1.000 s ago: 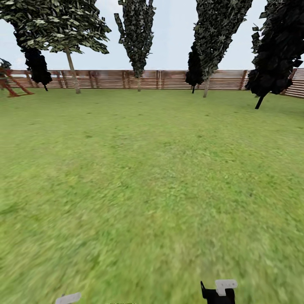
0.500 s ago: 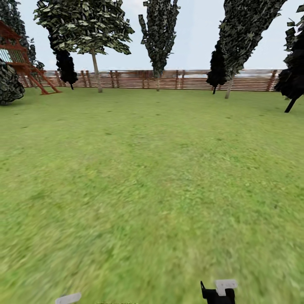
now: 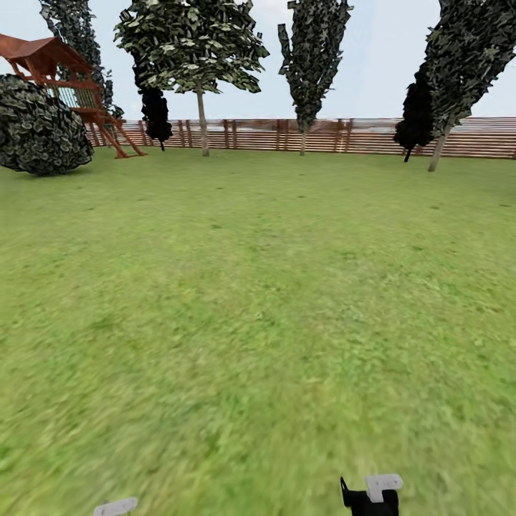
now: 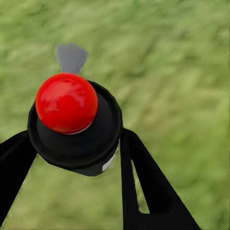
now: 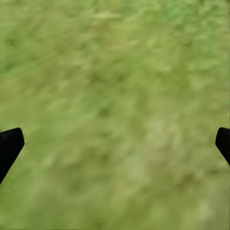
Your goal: In the garden, pick up the pesticide atomizer on the floor and spray pesticide onto both trees until each tree trunk is fully covered.
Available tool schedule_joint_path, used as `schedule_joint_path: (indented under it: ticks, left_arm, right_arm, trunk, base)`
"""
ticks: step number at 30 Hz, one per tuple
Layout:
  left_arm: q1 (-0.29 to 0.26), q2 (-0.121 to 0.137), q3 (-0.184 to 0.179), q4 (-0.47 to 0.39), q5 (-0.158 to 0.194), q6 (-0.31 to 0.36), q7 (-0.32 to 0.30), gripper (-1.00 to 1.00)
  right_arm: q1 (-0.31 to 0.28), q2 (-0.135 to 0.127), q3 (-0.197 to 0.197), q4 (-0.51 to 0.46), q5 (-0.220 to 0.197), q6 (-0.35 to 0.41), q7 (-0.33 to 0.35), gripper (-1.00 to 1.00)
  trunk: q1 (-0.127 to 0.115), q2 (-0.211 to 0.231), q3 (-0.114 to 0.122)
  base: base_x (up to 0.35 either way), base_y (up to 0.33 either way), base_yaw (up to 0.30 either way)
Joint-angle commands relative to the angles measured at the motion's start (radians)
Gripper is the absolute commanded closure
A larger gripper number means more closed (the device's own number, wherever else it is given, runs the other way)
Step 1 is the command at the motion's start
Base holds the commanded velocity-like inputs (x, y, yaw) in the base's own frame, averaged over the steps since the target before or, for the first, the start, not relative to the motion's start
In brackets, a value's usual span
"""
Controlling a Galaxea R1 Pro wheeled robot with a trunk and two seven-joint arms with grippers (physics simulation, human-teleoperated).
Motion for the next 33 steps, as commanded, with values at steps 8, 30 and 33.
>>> schedule_joint_path:
  ticks: [8, 30, 33]
  left_arm:
    - [0.0, 0.0, 0.001, -0.001, 0.0, 0.0, 0.0, 1.0]
    - [0.0, 0.0, 0.0, 0.0, -0.002, 0.002, 0.0, 1.0]
    - [0.0, 0.0, 0.001, 0.0, -0.002, 0.002, 0.0, 1.0]
  right_arm:
    - [0.0, 0.0, 0.0, 0.0, 0.0, 0.0, 0.0, -1.0]
    - [0.0, -0.008, 0.001, 0.001, 0.002, 0.002, 0.006, -1.0]
    - [0.0, -0.012, 0.001, 0.001, 0.004, 0.002, 0.006, -1.0]
  trunk:
    - [0.0, 0.0, 0.0]
    - [0.0, 0.0, 0.0]
    - [0.0, 0.0, 0.0]
  base:
    - [0.093, 0.028, 0.281]
    - [0.137, 0.0, 0.203]
    - [0.339, 0.0, 0.001]
